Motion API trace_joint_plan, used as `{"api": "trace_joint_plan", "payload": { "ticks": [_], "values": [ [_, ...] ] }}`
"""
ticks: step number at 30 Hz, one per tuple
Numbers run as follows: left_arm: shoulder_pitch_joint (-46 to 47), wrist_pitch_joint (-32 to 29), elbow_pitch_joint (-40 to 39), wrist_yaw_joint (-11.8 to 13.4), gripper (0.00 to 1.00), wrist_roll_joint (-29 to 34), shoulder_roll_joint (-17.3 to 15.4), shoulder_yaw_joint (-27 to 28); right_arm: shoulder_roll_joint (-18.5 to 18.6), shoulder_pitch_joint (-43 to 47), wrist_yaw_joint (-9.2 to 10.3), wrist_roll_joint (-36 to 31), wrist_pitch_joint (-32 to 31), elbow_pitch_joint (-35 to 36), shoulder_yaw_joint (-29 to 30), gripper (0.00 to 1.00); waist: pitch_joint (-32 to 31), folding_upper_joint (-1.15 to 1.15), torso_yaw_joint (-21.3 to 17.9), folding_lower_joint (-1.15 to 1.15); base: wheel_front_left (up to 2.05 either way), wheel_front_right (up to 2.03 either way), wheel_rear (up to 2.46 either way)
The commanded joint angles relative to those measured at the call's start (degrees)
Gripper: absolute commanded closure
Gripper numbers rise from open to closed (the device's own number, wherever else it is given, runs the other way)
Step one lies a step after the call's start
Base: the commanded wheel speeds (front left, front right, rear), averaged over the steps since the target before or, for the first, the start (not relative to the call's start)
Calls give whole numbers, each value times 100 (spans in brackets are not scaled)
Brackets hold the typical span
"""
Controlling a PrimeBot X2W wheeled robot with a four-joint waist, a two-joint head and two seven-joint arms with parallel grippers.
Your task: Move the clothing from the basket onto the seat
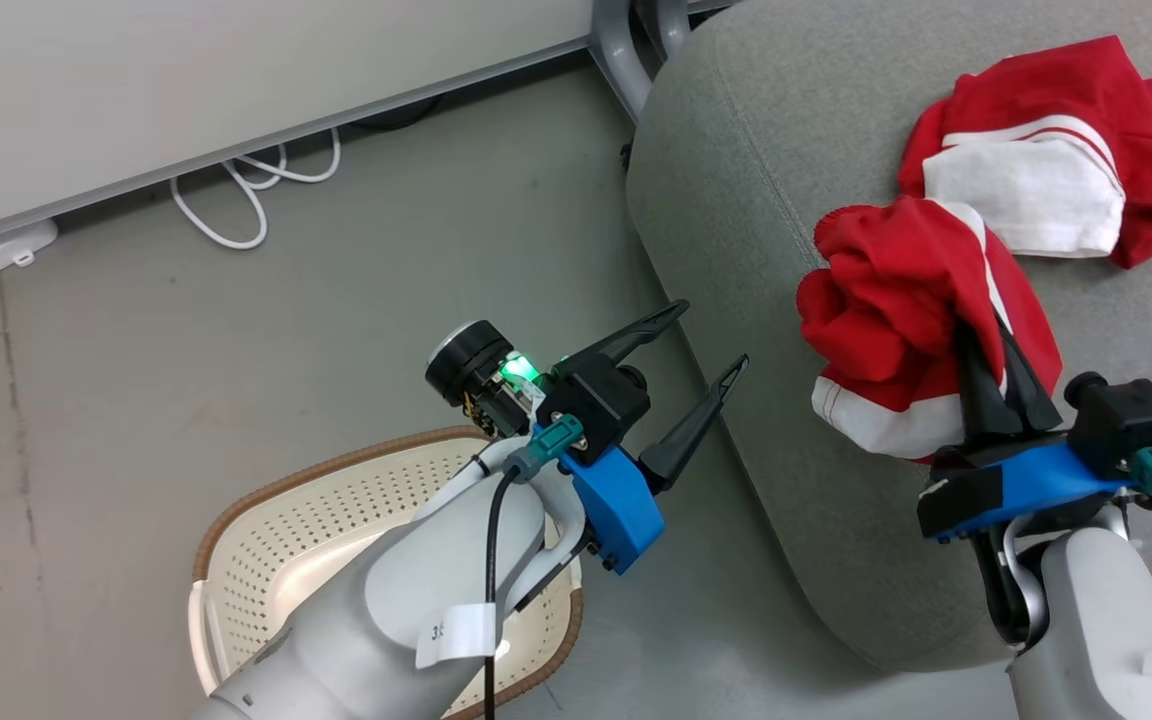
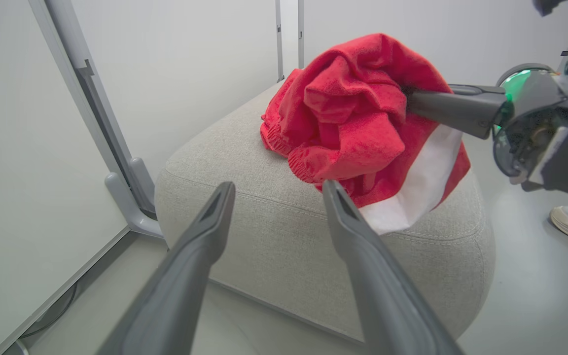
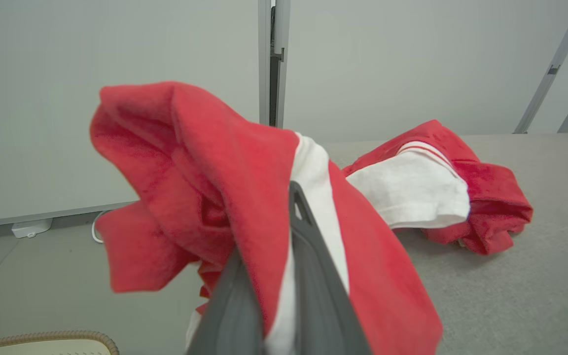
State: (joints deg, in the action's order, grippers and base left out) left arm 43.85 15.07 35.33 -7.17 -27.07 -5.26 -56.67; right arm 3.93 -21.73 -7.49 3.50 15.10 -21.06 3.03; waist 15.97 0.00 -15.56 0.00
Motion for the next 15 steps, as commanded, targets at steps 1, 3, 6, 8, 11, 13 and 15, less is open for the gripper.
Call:
{"api": "trace_joint_plan", "payload": {
  "ticks": [1, 3, 6, 8, 11, 13, 15],
  "values": [
    [94, 14, 23, -17, 0, -2, 1, -52, -38, 110, -1, -3, 9, 98, 79, 100, 64, 0, -99, 0, 0, 0, 0],
    [114, 15, 39, -20, 0, -11, 2, -75, -54, 151, -1, -4, 9, 133, 123, 100, 100, 0, -169, 0, 0, 0, 0],
    [113, 15, 60, -24, 0, -24, 2, -123, -68, 225, -1, 5, 9, 170, 186, 100, 131, 0, -246, 0, 0, 0, 0],
    [108, 14, 63, -26, 0, -32, 8, -154, -79, 278, -1, 3, 9, 198, 209, 100, 141, 0, -276, 0, 0, 0, 0],
    [130, 15, 69, -28, 0, -54, 13, -180, -86, 341, -1, 20, 9, 215, 234, 100, 150, 0, -300, 0, 0, 0, 0],
    [144, 14, 68, -30, 0, -59, 19, -193, -90, 356, -1, 7, 9, 224, 247, 100, 151, 0, -302, 0, 0, 0, 0],
    [155, 15, 65, -31, 0, -65, 24, -204, -93, 340, -1, 15, 9, 227, 265, 100, 153, 0, -295, 0, 0, 0, 0]
  ]
}}
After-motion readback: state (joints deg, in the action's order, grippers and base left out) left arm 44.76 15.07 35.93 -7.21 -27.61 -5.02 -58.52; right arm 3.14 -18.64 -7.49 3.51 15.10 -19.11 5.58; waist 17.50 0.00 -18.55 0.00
